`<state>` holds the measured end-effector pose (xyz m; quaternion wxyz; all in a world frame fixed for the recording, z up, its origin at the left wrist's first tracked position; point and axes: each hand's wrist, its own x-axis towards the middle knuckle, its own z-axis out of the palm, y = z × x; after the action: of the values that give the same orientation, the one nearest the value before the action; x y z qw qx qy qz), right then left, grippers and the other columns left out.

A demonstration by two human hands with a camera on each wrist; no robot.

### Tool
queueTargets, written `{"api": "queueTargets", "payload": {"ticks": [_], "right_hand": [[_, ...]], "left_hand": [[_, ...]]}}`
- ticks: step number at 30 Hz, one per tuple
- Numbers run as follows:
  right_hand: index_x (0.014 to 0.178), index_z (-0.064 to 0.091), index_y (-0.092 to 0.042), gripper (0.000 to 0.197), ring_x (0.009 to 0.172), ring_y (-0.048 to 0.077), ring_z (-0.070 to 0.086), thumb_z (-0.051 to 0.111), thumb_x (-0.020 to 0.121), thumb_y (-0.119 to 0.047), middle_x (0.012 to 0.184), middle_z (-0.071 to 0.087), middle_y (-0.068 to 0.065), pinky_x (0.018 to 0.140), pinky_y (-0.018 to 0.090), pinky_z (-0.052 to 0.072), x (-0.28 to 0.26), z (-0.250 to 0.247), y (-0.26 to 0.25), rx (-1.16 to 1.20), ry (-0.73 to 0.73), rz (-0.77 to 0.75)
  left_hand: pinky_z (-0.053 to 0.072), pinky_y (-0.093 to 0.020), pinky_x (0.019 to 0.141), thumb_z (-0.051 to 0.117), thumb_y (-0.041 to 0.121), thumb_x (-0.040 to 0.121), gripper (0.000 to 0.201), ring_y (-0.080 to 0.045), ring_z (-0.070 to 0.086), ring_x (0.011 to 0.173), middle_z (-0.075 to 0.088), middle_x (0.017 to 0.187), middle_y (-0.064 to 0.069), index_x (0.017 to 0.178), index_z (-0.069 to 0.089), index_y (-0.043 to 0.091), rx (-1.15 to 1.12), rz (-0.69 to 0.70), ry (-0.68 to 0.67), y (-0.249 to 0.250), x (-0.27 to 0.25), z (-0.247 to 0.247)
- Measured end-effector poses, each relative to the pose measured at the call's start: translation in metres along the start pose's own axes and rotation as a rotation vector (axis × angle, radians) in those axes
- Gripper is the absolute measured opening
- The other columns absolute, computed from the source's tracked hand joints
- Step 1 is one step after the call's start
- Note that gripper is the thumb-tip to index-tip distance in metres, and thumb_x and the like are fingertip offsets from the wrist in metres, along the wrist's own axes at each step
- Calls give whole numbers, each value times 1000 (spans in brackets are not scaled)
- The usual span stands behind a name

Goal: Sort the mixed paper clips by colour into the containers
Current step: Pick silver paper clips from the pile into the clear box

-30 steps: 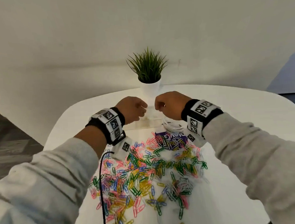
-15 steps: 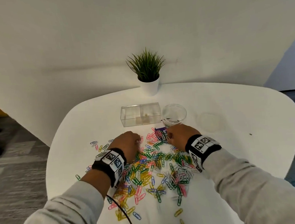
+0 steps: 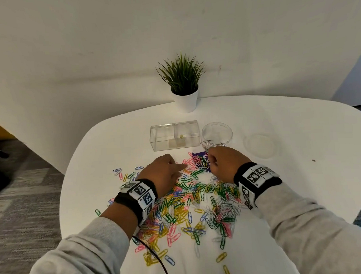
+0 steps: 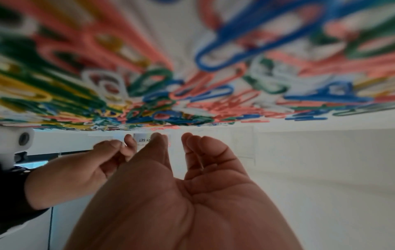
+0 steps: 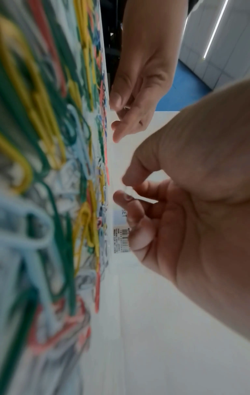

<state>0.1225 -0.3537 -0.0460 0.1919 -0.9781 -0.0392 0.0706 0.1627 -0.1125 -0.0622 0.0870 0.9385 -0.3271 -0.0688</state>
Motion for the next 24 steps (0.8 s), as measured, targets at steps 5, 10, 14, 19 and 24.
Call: {"api": "queueTargets", "payload": {"ticks": [5, 10, 14, 19, 24], "right_hand": [[114, 47, -27, 24, 69, 14, 54, 46, 95, -13, 85, 60, -2, 66, 31, 46, -2, -5, 6, 127, 17, 30], [95, 55, -11, 21, 80, 21, 53, 36, 101, -17, 88, 61, 6, 65, 30, 37, 7, -6, 0, 137, -100, 59], [99, 55, -20, 18, 83, 19, 58, 42, 101, -34, 92, 62, 0, 74, 33, 46, 20, 1, -2, 61, -124, 60], [112, 56, -26, 21, 100, 21, 58, 59, 94, -37, 111, 61, -2, 88, 34, 48, 27, 4, -4, -10, -122, 60], [107, 58, -28, 16, 96, 19, 58, 62, 92, -29, 109, 61, -3, 85, 33, 50, 29, 8, -5, 20, -113, 36]], "left_hand": [[47, -34, 86, 50, 34, 101, 32, -23, 49, 112, 51, 119, -2, 131, 60, 40, 50, 47, 14, 2, 3, 2], [46, -33, 86, 55, 36, 98, 25, -21, 51, 109, 51, 114, 1, 118, 68, 28, -31, -1, 71, 4, 6, -1], [47, -35, 86, 56, 32, 97, 21, -20, 52, 105, 52, 109, 2, 112, 69, 28, -73, -26, 72, 8, 16, -3], [45, -32, 86, 59, 36, 95, 19, -19, 52, 105, 52, 108, 3, 109, 70, 29, -75, -51, 15, 8, 20, -1], [45, -31, 83, 57, 29, 95, 16, -19, 53, 102, 52, 106, 4, 103, 70, 28, -90, -66, 13, 3, 20, 1]]}}
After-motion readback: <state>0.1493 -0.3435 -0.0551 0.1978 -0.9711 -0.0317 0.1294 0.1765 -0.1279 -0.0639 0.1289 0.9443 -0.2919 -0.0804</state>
